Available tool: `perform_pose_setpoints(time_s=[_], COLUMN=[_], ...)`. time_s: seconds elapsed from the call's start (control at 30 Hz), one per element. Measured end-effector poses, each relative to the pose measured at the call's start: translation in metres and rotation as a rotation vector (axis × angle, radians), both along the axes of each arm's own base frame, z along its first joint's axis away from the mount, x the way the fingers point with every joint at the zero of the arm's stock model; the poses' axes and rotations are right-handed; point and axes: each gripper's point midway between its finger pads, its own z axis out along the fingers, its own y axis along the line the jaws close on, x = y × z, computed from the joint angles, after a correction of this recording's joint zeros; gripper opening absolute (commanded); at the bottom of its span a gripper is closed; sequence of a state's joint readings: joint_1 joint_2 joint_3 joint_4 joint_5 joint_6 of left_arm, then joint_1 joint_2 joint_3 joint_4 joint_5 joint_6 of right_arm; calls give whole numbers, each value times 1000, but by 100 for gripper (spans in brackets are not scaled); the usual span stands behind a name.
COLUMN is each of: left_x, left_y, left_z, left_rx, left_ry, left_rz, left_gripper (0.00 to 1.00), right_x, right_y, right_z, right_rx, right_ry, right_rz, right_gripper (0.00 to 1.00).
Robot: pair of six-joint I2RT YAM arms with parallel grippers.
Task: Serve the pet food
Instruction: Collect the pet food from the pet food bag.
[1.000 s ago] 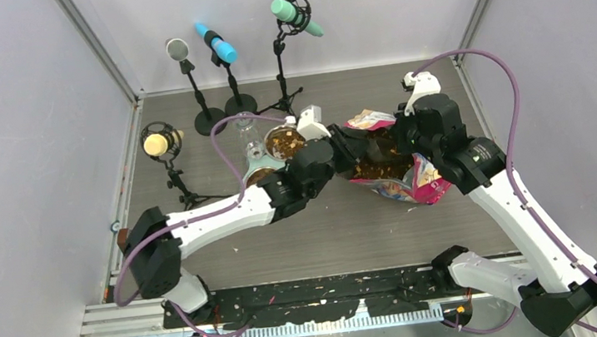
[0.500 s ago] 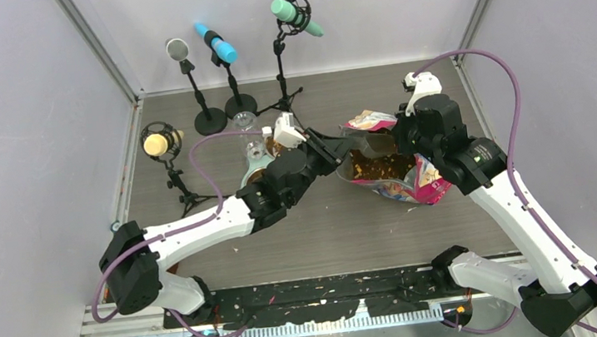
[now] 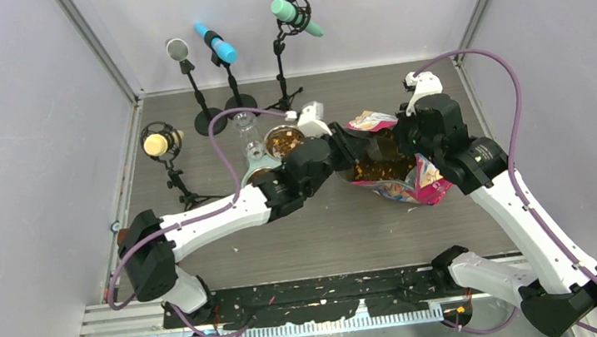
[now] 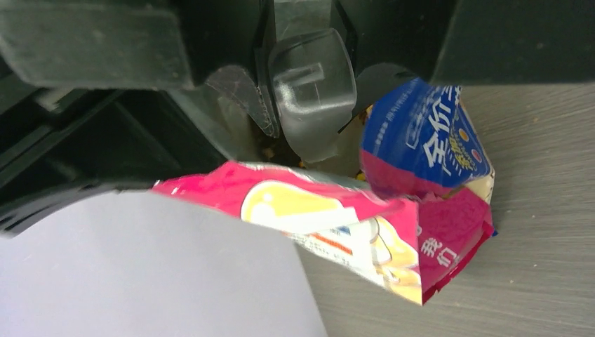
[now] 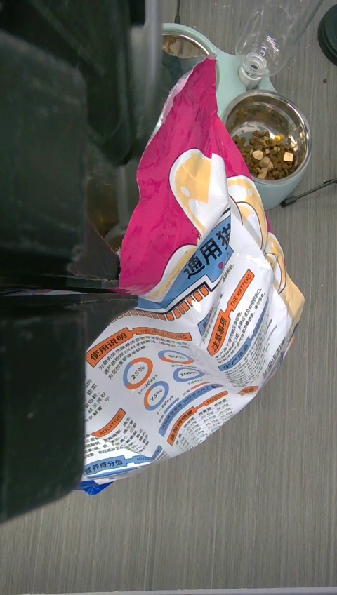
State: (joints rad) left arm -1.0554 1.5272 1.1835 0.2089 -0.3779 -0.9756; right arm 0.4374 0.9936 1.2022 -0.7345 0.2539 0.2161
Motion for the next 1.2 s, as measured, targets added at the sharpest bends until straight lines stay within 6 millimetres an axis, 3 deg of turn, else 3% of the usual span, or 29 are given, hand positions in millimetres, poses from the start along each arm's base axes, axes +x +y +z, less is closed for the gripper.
perform_pose_setpoints(time_s=[0.27,0.6,0.93,1.2], left_x=[-12,5,14,0], left_y=[-31,-62,-66,-59], left_z=[-29,-50,-80,-78], left_rx=[228,309,53,-111], left_ry=[-32,-3,103,153], left_rz=[-46,-19,-102,-167], left_gripper=[0,0,0,0], right_x=[0,0,-2,-4], right_y=[0,1,5,8], right_z=[0,0,-2,-3], right_rx=[1,2,9,13], right_ry=[1,3,12,18], right_rz=[1,4,24,40], right_gripper=[5,5,5,5])
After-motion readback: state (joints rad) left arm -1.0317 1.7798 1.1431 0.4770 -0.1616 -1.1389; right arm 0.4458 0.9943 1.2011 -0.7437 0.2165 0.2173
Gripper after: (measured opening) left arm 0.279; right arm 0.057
